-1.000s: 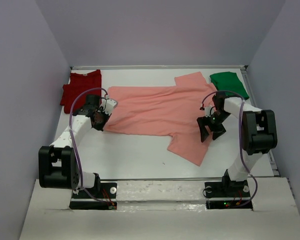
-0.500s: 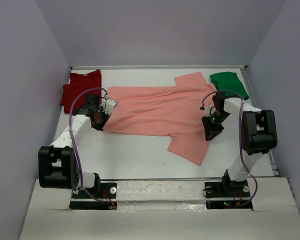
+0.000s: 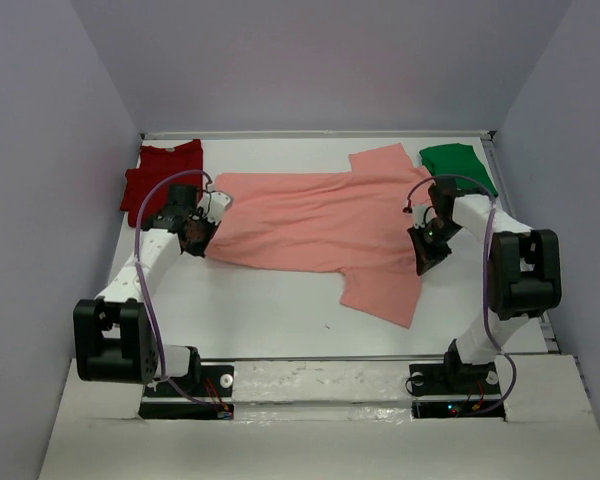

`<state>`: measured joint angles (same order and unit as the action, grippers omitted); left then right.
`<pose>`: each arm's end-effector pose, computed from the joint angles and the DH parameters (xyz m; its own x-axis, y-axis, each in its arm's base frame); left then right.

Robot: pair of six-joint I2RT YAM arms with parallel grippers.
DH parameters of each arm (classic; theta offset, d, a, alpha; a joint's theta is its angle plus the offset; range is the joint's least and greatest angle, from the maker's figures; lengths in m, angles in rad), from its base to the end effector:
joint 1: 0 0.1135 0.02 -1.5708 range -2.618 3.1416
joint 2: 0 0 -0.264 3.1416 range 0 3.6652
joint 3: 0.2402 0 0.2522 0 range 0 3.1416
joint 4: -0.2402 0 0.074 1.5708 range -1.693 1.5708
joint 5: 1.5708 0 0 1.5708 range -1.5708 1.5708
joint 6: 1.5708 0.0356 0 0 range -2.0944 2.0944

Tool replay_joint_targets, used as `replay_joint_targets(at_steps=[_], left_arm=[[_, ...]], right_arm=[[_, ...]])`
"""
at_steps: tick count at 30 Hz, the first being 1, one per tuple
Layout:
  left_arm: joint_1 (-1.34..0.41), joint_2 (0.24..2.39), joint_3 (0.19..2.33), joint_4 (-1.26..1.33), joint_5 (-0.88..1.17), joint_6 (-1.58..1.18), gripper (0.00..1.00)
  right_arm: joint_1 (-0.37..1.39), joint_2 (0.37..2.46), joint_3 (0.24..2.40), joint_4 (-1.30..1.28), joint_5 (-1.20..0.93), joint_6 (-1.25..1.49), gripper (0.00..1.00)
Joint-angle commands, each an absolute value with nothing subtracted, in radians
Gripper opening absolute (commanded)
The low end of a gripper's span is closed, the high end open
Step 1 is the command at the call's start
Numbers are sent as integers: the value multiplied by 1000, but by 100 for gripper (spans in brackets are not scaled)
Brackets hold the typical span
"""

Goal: Fold and stack the t-shirts
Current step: Flatten out the tshirt

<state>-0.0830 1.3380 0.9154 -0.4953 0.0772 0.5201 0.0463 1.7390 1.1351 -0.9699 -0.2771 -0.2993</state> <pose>0.2725 -0.0254 0.2377 -0.6226 0.5490 -0.5576 0.5057 0.8261 0.2487 0.2988 0.0236 0.1758 -0.9416 -0.3275 -0.0778 -0.3363 0.9045 0.2623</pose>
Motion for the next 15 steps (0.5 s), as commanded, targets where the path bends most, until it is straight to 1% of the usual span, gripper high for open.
replay_joint_targets(at_steps=[1, 7, 8, 15], left_arm=[[-78, 1263, 1018, -502, 60, 479, 0], [-78, 1215, 1227, -473, 11, 423, 0], [-78, 1209, 1279, -454, -23, 416, 0], [-80, 1246, 1515, -419, -104, 368, 0]], right_arm=[[44, 1611, 1248, -980, -230, -299, 0], [44, 1502, 1434, -997, -137, -282, 0], [44, 1484, 1501, -989, -105, -282, 0], [44, 1497, 1840, -927, -5, -291, 0]])
